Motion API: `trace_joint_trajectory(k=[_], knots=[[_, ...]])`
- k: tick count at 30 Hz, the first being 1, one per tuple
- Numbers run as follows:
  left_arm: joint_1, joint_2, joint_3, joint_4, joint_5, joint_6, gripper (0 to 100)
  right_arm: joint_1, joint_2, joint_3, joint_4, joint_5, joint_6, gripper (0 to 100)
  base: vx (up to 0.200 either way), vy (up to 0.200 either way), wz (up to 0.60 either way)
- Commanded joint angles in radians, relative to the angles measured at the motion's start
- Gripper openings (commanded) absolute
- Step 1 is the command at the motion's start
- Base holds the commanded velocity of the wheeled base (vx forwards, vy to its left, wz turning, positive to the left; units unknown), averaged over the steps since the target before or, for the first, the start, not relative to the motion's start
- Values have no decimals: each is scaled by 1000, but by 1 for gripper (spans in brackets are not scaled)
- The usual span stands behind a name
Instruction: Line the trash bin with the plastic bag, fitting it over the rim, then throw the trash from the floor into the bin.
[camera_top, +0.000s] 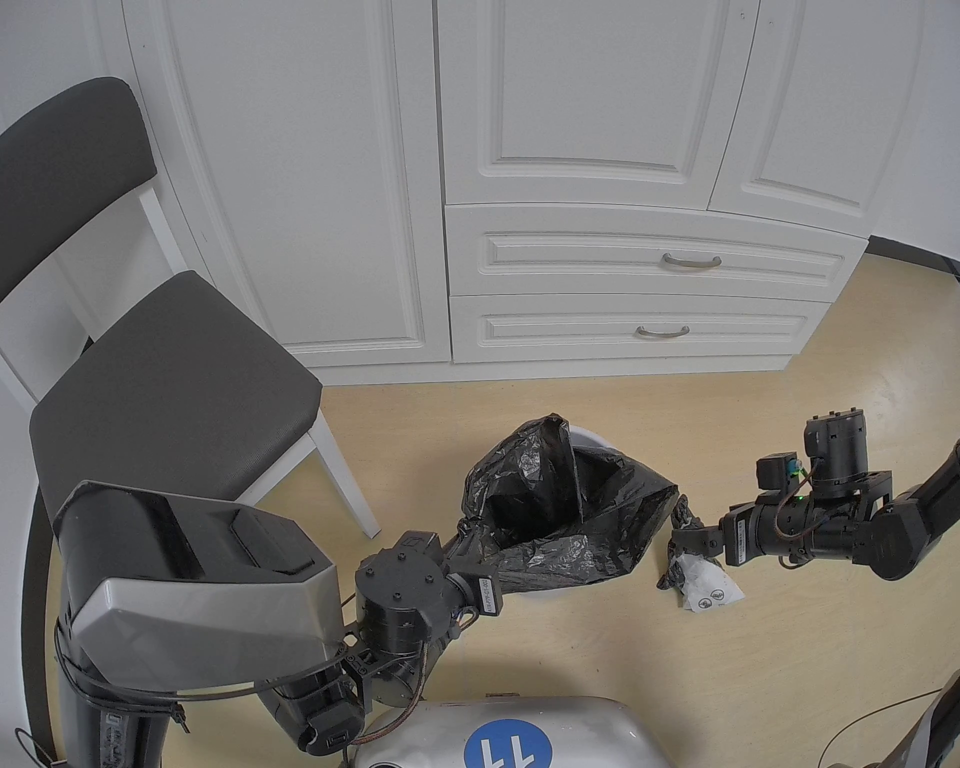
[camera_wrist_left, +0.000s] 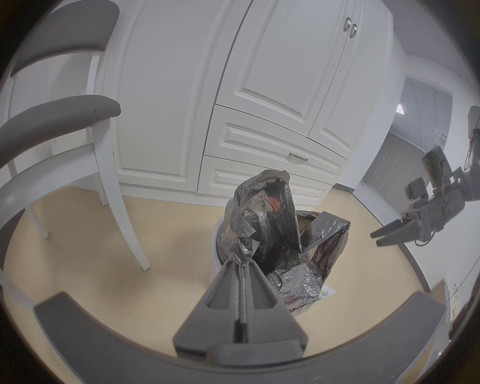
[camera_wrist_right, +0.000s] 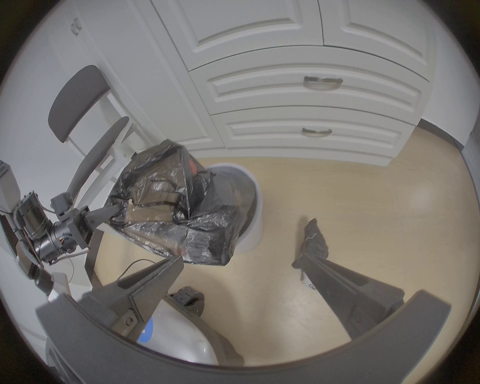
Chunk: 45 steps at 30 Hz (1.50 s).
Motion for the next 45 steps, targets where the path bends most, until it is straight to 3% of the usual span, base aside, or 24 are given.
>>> trace_joint_trajectory(k=[1, 4, 8, 18, 19, 29, 45], knots=[[-1, -1, -2, -1, 0, 1, 0, 12, 221, -9, -104, 12, 1, 100, 0, 0, 0], [-1, -4, -2, -1, 0, 1, 0, 12, 381, -26, -317, 6, 62, 100, 0, 0, 0], [-2, 4, -2, -1, 0, 2, 0, 33, 536, -59, -564, -12, 222, 100, 0, 0, 0], [-2, 4, -3, -1, 3, 4, 0, 64, 591, -141, -586, -75, 322, 100, 0, 0, 0], [-2, 4, -3, -1, 3, 4, 0, 62, 589, -141, -587, -75, 322, 0, 0, 0, 0], [-2, 5, -2, -1, 2, 6, 0, 47, 439, -104, -544, -80, 317, 0, 0, 0, 0], [9, -21, 90, 1, -23, 68, 0, 31, 145, -61, -63, -84, 79, 0, 0, 0, 0]])
